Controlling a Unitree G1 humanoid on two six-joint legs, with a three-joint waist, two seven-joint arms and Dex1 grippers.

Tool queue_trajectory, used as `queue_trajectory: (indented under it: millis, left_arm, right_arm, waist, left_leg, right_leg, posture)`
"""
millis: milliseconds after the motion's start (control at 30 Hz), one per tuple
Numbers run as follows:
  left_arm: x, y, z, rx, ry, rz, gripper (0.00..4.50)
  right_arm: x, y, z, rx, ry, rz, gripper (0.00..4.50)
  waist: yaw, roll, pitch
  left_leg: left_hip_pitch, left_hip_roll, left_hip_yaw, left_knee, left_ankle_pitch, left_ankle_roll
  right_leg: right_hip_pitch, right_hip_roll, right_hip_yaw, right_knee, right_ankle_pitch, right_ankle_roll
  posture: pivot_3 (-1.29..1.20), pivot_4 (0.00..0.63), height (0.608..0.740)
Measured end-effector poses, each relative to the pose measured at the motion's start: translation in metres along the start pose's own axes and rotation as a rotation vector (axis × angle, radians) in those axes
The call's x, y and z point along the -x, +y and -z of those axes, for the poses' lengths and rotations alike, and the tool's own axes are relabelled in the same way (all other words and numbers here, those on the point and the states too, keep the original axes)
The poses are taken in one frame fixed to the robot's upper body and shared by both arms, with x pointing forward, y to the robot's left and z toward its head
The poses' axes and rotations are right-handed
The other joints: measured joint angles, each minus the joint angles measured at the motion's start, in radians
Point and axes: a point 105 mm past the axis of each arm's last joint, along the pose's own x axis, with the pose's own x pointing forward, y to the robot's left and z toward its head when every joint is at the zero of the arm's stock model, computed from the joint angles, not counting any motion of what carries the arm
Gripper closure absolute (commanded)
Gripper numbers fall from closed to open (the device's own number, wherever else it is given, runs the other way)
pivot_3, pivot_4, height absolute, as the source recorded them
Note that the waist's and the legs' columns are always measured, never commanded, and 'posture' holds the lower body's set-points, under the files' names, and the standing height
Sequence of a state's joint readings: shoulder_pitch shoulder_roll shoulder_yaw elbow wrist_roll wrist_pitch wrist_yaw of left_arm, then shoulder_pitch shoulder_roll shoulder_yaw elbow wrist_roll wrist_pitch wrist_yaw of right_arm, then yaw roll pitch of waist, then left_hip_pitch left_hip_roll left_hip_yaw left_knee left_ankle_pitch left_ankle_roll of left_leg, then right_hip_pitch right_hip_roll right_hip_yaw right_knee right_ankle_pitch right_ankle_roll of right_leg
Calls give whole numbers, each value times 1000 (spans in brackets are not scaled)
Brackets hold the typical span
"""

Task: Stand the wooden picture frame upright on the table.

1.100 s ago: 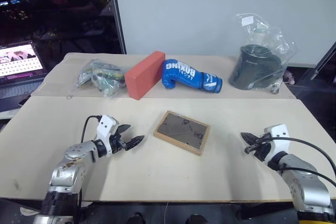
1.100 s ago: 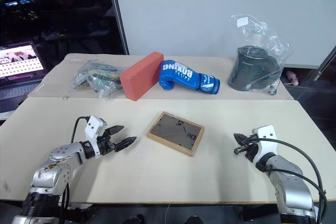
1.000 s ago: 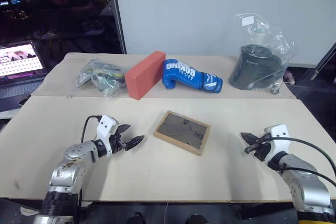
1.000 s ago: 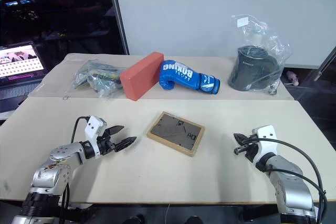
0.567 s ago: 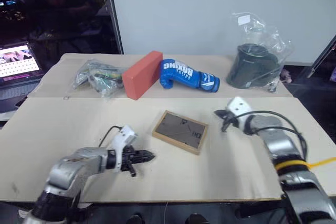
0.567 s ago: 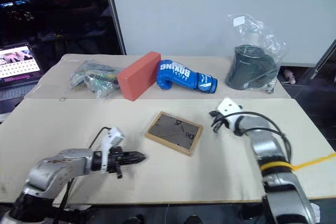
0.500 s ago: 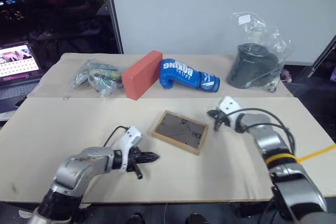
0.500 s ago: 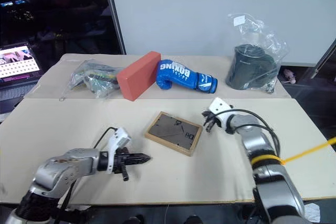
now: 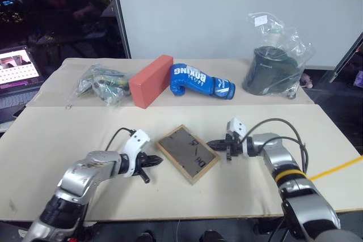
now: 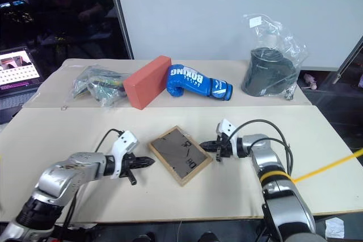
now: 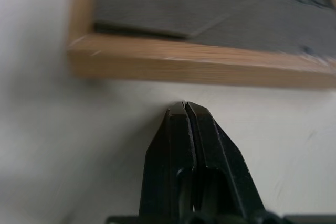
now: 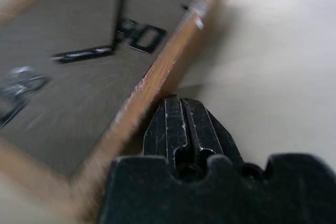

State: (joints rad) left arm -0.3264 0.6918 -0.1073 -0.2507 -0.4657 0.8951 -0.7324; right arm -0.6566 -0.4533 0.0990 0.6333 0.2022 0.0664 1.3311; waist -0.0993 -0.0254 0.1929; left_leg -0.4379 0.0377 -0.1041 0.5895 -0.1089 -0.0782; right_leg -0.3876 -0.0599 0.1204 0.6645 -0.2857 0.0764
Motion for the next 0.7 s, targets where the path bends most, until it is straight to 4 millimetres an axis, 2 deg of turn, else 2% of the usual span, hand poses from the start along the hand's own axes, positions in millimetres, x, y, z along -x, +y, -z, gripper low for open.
queue_trajectory:
  millis: [167, 300, 533, 700]
  left_arm:
    - [0, 1, 2, -2, -13, 5, 4427]
    - [-2, 6, 3, -26, -16, 4, 4427]
    - [-2, 11, 2, -38, -21, 7, 4427]
    - [14, 34, 5, 30, -26, -77, 4427]
  right_arm:
    - [-11, 31, -14, -31, -19, -50, 4500]
    - [-20, 44, -19, -29, 13, -35, 4500]
    - [-18, 40, -20, -31, 30, 20, 4500]
    - [1, 28, -25, -39, 46, 81, 4500]
  waist:
    - [3, 0, 0]
    - [6, 0, -1]
    - [8, 0, -1]
    - [4, 0, -1]
  left_leg:
    - [0, 0, 0, 1, 0, 0]
    - [1, 0, 0, 1, 0, 0]
    - [2, 0, 0, 1, 0, 0]
    - [2, 0, 0, 1, 0, 0]
  right_leg:
    - [0, 0, 0, 0, -2, 3]
    - [0, 0, 0, 0, -2, 3]
    - [1, 0, 0, 0, -1, 3]
    - [0, 0, 1, 0, -1, 3]
  posture:
    - [0, 150, 727]
    - [0, 150, 727]
    - [0, 150, 727]
    - [0, 150, 727]
